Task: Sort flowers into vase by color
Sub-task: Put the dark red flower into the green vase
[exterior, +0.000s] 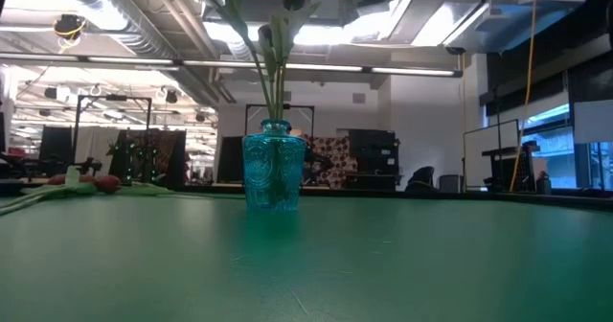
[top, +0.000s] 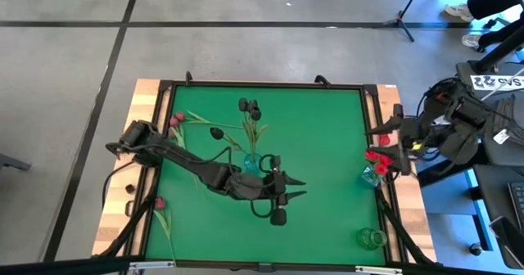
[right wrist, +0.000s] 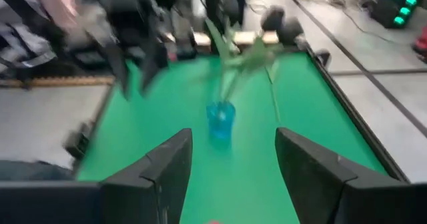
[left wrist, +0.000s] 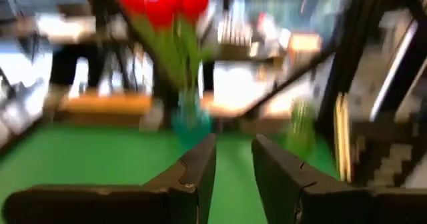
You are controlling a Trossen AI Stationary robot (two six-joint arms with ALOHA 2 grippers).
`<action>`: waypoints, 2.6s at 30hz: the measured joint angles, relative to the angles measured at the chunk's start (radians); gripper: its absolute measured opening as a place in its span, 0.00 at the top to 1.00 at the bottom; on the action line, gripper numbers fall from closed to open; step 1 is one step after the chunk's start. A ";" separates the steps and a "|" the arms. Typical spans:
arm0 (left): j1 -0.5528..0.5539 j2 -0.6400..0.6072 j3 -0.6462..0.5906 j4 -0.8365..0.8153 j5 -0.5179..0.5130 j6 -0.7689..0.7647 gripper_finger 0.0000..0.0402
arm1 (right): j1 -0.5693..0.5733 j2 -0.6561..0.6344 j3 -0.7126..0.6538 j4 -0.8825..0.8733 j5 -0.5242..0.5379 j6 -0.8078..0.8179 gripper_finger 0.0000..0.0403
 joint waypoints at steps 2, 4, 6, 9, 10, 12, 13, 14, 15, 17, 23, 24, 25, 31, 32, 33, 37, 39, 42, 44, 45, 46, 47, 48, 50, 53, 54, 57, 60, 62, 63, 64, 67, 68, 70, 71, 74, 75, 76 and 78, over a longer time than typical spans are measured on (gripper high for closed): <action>-0.019 -0.035 0.000 -0.153 0.001 -0.064 0.76 | 0.000 -0.002 0.038 0.050 -0.002 -0.055 0.46; -0.041 -0.066 0.000 -0.270 0.004 -0.134 0.76 | 0.000 -0.004 0.066 0.087 -0.004 -0.113 0.46; -0.069 -0.105 0.000 -0.376 -0.013 -0.192 0.76 | 0.000 -0.004 0.083 0.111 0.001 -0.154 0.46; -0.108 -0.161 0.001 -0.519 -0.065 -0.270 0.76 | 0.000 -0.001 0.086 0.112 0.030 -0.158 0.46; -0.124 -0.179 0.001 -0.585 -0.090 -0.309 0.76 | 0.000 -0.001 0.084 0.112 0.039 -0.158 0.46; -0.143 -0.223 0.001 -0.745 -0.099 -0.408 0.76 | 0.000 0.001 0.079 0.115 0.046 -0.158 0.46; -0.152 -0.249 0.001 -0.854 -0.094 -0.482 0.76 | 0.000 0.005 0.075 0.123 0.059 -0.160 0.46; -0.155 -0.274 0.001 -0.968 -0.084 -0.567 0.76 | 0.000 0.011 0.068 0.141 0.080 -0.171 0.46; -0.152 -0.298 0.001 -1.077 -0.064 -0.659 0.76 | 0.000 0.020 0.062 0.159 0.093 -0.188 0.46; -0.146 -0.338 -0.002 -1.282 -0.011 -0.830 0.76 | 0.000 0.043 0.055 0.181 0.109 -0.223 0.46; -0.133 -0.410 -0.090 -1.631 0.237 -1.252 0.76 | 0.000 0.103 0.052 0.214 0.121 -0.241 0.46; -0.123 -0.415 -0.118 -1.658 0.244 -1.315 0.76 | 0.000 0.114 0.052 0.215 0.130 -0.240 0.46; -0.118 -0.415 -0.147 -1.677 0.247 -1.365 0.76 | 0.000 0.126 0.052 0.216 0.149 -0.241 0.46; -0.086 -0.414 -0.379 -1.635 0.325 -1.575 0.76 | 0.001 0.222 0.051 0.316 0.285 -0.413 0.46; -0.068 -0.414 -0.422 -1.604 0.329 -1.588 0.76 | 0.001 0.230 0.051 0.347 0.284 -0.452 0.46; -0.047 -0.417 -0.464 -1.574 0.328 -1.600 0.76 | 0.001 0.235 0.051 0.374 0.280 -0.489 0.46; 0.102 -0.437 -0.611 -1.473 0.326 -1.633 0.76 | 0.001 0.243 0.052 0.439 0.249 -0.601 0.46; 0.182 -0.437 -0.671 -1.413 0.340 -1.630 0.76 | 0.001 0.240 0.052 0.440 0.239 -0.605 0.46; 0.291 -0.438 -0.749 -1.300 0.348 -1.605 0.76 | 0.001 0.232 0.053 0.427 0.216 -0.602 0.46; 0.352 -0.438 -0.788 -1.260 0.340 -1.579 0.76 | 0.001 0.233 0.053 0.417 0.212 -0.601 0.46; 0.380 -0.438 -0.804 -1.257 0.338 -1.569 0.76 | 0.001 0.235 0.053 0.415 0.209 -0.601 0.46; 0.406 -0.438 -0.815 -1.249 0.331 -1.557 0.76 | 0.001 0.235 0.053 0.413 0.207 -0.599 0.46; 0.429 -0.438 -0.823 -1.232 0.325 -1.542 0.76 | 0.001 0.234 0.053 0.410 0.207 -0.595 0.46; 0.452 -0.438 -0.830 -1.214 0.323 -1.520 0.76 | 0.001 0.233 0.053 0.406 0.208 -0.586 0.46; 0.492 -0.438 -0.844 -1.202 0.321 -1.490 0.76 | 0.001 0.224 0.053 0.381 0.198 -0.563 0.46; 0.538 -0.441 -0.857 -1.179 0.325 -1.468 0.76 | 0.000 0.210 0.053 0.340 0.164 -0.502 0.46; 0.552 -0.441 -0.862 -1.178 0.330 -1.465 0.76 | 0.000 0.207 0.053 0.329 0.163 -0.485 0.46; 0.583 -0.441 -0.865 -1.178 0.318 -1.440 0.76 | 0.000 0.206 0.053 0.306 0.163 -0.448 0.46; 0.602 -0.440 -0.866 -1.178 0.295 -1.404 0.76 | 0.001 0.198 0.052 0.307 0.162 -0.442 0.46; 0.603 -0.440 -0.867 -1.174 0.285 -1.373 0.77 | 0.001 0.186 0.052 0.308 0.150 -0.438 0.46; 0.601 -0.440 -0.867 -1.173 0.283 -1.366 0.78 | 0.001 0.181 0.052 0.308 0.128 -0.435 0.46; 0.596 -0.439 -0.867 -1.172 0.278 -1.365 0.81 | 0.000 0.175 0.052 0.309 0.101 -0.427 0.46; 0.567 -0.439 -0.868 -1.165 0.251 -1.372 0.90 | 0.000 0.159 0.053 0.312 0.007 -0.394 0.46; 0.554 -0.438 -0.869 -1.166 0.239 -1.381 0.94 | 0.000 0.155 0.053 0.312 -0.019 -0.384 0.46; 0.529 -0.437 -0.872 -1.182 0.204 -1.400 0.98 | 0.000 0.153 0.053 0.312 -0.048 -0.358 0.46; 0.513 -0.440 -0.873 -1.194 0.188 -1.410 0.98 | 0.000 0.152 0.053 0.312 -0.054 -0.355 0.46; 0.444 -0.469 -0.862 -1.256 0.196 -1.474 0.98 | 0.000 0.154 0.053 0.310 -0.097 -0.313 0.46; 0.416 -0.482 -0.855 -1.284 0.204 -1.498 0.98 | 0.000 0.156 0.053 0.308 -0.106 -0.309 0.46; 0.389 -0.498 -0.850 -1.292 0.209 -1.517 0.99 | 0.000 0.157 0.053 0.305 -0.109 -0.308 0.46; 0.336 -0.539 -0.827 -1.304 0.213 -1.557 0.99 | 0.000 0.158 0.053 0.304 -0.117 -0.308 0.46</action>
